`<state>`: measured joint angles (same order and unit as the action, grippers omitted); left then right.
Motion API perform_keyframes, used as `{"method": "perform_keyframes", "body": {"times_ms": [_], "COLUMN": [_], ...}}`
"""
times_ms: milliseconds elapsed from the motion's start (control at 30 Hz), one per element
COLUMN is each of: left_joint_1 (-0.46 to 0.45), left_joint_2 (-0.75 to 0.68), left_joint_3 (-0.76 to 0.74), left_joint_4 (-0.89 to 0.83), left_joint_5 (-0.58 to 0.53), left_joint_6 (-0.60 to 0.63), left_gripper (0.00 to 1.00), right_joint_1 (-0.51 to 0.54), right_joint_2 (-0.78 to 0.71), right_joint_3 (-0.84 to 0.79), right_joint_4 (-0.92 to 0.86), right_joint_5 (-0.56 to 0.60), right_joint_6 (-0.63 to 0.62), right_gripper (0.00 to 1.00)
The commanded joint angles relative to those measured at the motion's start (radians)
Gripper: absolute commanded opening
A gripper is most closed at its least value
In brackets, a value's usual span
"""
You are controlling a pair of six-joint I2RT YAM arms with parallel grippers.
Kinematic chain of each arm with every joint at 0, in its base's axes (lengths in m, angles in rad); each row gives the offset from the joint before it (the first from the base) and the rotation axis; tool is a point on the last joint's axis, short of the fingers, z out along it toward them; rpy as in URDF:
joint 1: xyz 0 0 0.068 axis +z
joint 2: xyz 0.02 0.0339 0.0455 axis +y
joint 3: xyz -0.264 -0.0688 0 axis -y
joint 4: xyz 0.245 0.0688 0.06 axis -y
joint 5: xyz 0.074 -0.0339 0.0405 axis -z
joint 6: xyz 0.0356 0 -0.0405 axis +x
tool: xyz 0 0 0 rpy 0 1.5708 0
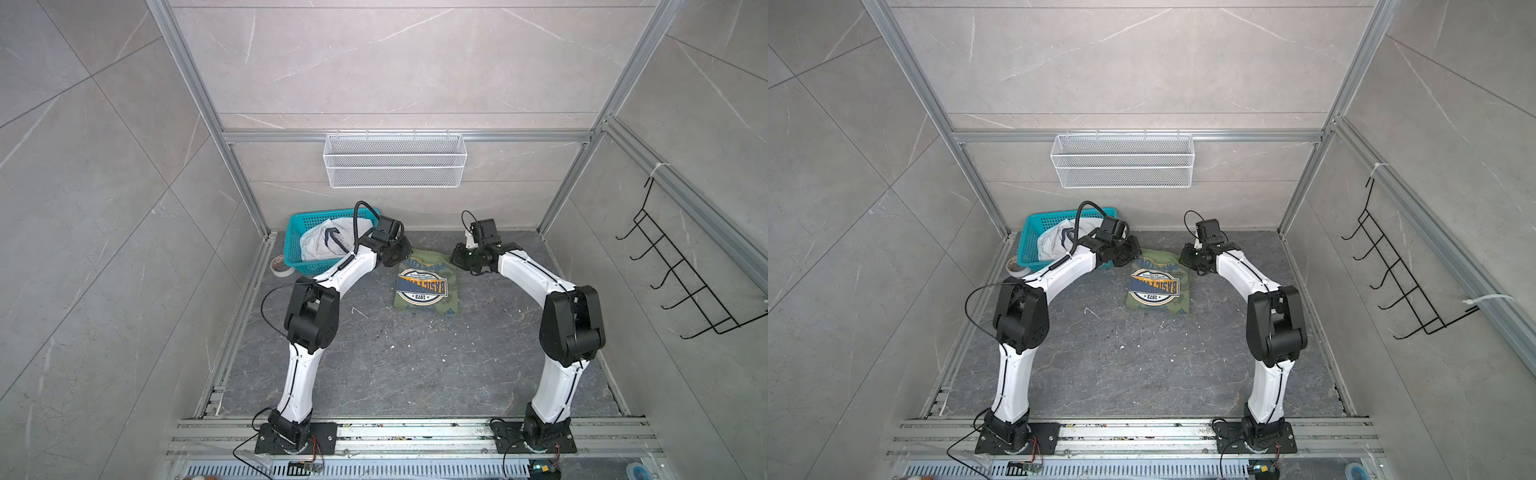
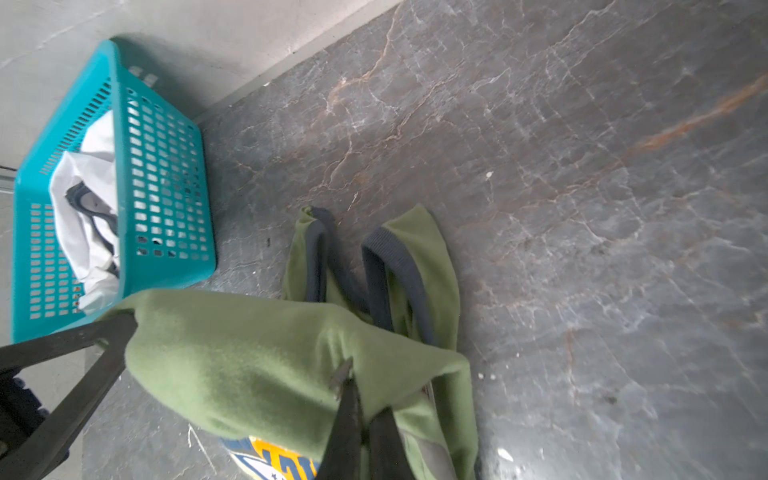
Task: Fold and stack the tank tops
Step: 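Lift the folded end and fold it over the straps away from the robot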
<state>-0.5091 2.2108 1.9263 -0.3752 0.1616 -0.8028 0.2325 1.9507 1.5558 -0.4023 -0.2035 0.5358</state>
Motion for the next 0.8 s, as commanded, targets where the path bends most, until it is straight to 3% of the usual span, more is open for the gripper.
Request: {"method": "perform_keyframes", "body": {"times_ms": [0, 67, 167, 300, 467, 600, 767], "left_joint_1": [0.02, 0.024, 0.032, 0.05, 0.042, 0.024, -0.01], "left_joint_2": [0.051, 0.085, 0.152, 0.178, 0.067, 0.047, 0.13], "left_joint_3": [0.09, 0.122, 0.186, 0.287, 0.247, 0.169, 0.18], "left_joint_4": [-0.004, -0.008, -0.033, -0.107, -0.177, -0.139, -0.078], "left_joint_5": [0.031, 0.029, 0.035, 0.046, -0.025, 0.011, 0.057], "left_joint_6": [0.04, 0.041, 0.039, 0.065, 0.173, 0.211, 0.207], "left_gripper": [0.07, 0.14, 0.39, 0.53, 0.68, 0.65, 0.58], "right_joint_1": [-0.01, -0.012, -0.016, -0.016, -0.003, 0.03, 0.063], "right_joint_2": [0.06, 0.093, 0.127, 0.122, 0.031, 0.007, 0.088], "right_joint_3": [0.057, 0.08, 0.119, 0.176, 0.088, 0.018, 0.067], "right_joint_4": [0.024, 0.025, 0.014, -0.055, -0.05, -0.002, 0.012], "right_joint_5": [0.009, 0.015, 0.026, 0.033, 0.052, 0.033, 0.025], "right_joint_6": [-0.027, -0.024, -0.024, -0.053, -0.072, -0.09, -0.097], "right_gripper": [0.02, 0.17, 0.46, 0.63, 0.67, 0.65, 0.61]}}
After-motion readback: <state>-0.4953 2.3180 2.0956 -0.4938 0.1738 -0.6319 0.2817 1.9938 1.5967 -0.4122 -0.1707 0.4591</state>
